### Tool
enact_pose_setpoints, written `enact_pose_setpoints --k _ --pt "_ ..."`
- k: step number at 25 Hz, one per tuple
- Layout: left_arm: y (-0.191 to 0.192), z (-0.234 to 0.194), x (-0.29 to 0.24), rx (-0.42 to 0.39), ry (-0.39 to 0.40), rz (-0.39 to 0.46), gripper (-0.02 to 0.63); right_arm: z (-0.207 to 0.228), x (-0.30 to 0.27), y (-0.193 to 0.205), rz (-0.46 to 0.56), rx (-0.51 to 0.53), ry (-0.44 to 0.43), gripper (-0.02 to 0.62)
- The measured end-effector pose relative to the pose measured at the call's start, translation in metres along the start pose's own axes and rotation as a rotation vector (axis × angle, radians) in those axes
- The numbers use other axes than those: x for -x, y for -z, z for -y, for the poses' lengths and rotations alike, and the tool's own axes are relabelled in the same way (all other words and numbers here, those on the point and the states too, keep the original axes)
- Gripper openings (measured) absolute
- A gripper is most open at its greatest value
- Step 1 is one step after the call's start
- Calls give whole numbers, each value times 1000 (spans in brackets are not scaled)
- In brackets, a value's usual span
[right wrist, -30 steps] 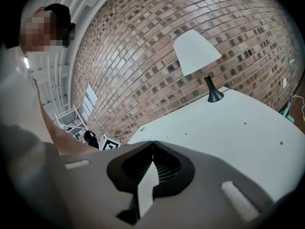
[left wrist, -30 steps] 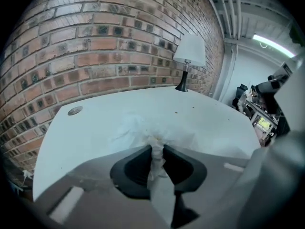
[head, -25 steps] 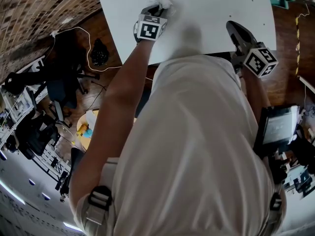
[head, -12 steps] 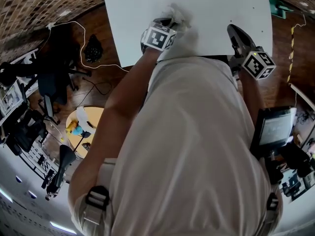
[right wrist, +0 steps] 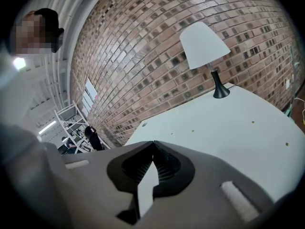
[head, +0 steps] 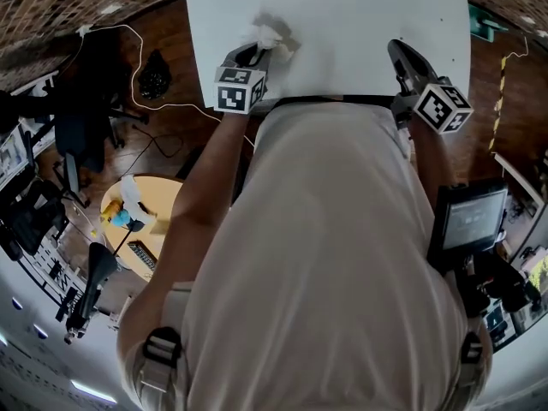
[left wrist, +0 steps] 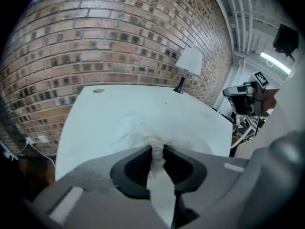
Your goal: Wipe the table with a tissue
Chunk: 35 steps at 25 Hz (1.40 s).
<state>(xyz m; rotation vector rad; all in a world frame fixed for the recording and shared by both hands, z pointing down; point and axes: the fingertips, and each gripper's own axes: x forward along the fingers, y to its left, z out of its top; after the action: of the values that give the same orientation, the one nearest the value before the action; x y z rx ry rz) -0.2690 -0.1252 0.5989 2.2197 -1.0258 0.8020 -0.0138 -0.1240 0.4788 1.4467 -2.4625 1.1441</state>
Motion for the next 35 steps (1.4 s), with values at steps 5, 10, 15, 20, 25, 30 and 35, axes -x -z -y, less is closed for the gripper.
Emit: enact_pose_setpoints --k 5,10,15,20,25,30,35 --pt "-2 -53 29 62 -125 55 77 -7 -6 4 -7 1 -5 8" --pt "-3 -48 26 56 -113 62 78 -7 5 5 10 1 8 8" --pt "-15 -12 9 57 -14 87 78 -1 22 1 69 -20 12 8" --pt "-34 12 -3 45 29 94 78 9 26 -4 101 -41 -21 8" --pt "-45 49 -19 51 108 88 78 29 44 -13 121 -49 -24 8" --pt "-54 104 -35 55 238 74 78 55 73 -28 113 -32 -5 8" --pt "-67 139 -50 114 271 86 77 81 90 -45 121 -2 -33 8"
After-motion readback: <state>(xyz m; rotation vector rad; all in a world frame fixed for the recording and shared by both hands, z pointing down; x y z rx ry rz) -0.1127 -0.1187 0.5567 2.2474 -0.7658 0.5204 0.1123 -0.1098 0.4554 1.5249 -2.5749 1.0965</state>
